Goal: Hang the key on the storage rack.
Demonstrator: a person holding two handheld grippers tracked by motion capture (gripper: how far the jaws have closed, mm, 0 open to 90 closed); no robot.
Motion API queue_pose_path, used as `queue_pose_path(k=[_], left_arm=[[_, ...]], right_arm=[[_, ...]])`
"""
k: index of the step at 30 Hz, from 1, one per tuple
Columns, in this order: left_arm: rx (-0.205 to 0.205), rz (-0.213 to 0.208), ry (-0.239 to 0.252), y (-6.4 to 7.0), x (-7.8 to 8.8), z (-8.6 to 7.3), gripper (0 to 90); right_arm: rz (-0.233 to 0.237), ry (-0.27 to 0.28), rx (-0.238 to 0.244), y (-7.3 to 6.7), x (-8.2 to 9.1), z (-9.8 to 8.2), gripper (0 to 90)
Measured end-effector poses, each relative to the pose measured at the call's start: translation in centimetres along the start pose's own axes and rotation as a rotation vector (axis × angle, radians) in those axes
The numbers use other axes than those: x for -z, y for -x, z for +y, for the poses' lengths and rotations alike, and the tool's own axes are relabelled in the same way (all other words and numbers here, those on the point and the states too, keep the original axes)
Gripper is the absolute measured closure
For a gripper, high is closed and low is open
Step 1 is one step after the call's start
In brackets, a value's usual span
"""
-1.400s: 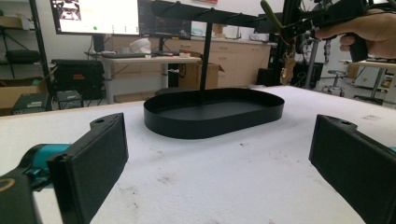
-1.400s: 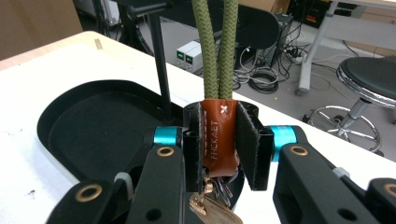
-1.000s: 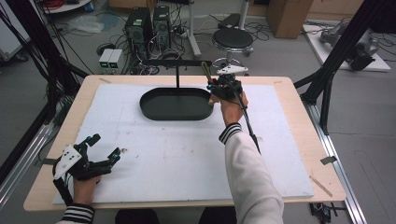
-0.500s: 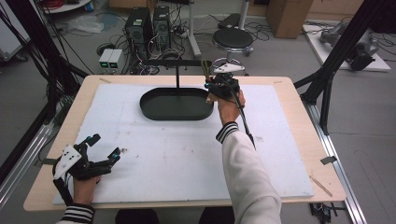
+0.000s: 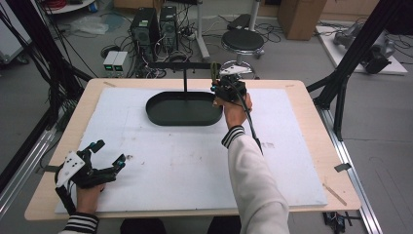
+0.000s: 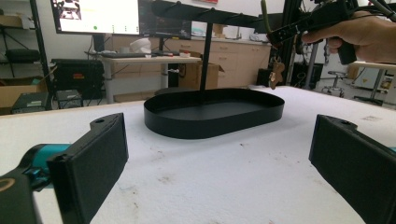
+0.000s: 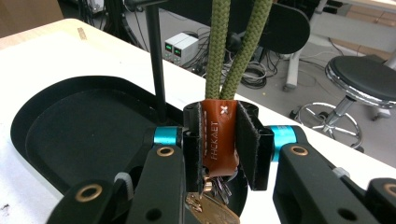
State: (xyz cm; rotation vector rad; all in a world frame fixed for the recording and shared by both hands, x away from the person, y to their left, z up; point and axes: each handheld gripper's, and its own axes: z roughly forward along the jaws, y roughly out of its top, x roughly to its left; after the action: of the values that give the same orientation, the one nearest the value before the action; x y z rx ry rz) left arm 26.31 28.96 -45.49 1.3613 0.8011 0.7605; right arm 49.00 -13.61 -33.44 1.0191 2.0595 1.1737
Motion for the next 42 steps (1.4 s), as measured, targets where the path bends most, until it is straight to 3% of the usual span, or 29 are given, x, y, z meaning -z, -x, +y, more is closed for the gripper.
queue_pose_path(k=[12, 27, 36, 38, 42], left_arm=[[0.004, 0.001, 0.002, 0.0, 0.0, 0.0, 4.9], [0.003, 0.0, 0.002, 0.0, 0.0, 0.0, 4.9], [-0.002, -0.001, 0.001, 0.0, 0.0, 0.0, 4.9], [-0.001, 0.0, 0.001, 0.0, 0.0, 0.0, 4.9], [-0.001, -0.001, 0.001, 0.0, 0.0, 0.0, 4.9]], right_arm=[[0.003, -0.028, -0.01, 0.2, -0.9, -0.4, 73.1], [0.008, -0.053, -0.056, 0.8, -2.3, -1.1, 73.1], [0.023, -0.057, -0.051, 1.1, -2.5, -1.0, 70.2], [0.044, -0.054, -0.054, 1.3, -2.6, -1.1, 58.9], [0.037, -0.058, -0.069, 1.5, -2.7, -1.3, 6.3]])
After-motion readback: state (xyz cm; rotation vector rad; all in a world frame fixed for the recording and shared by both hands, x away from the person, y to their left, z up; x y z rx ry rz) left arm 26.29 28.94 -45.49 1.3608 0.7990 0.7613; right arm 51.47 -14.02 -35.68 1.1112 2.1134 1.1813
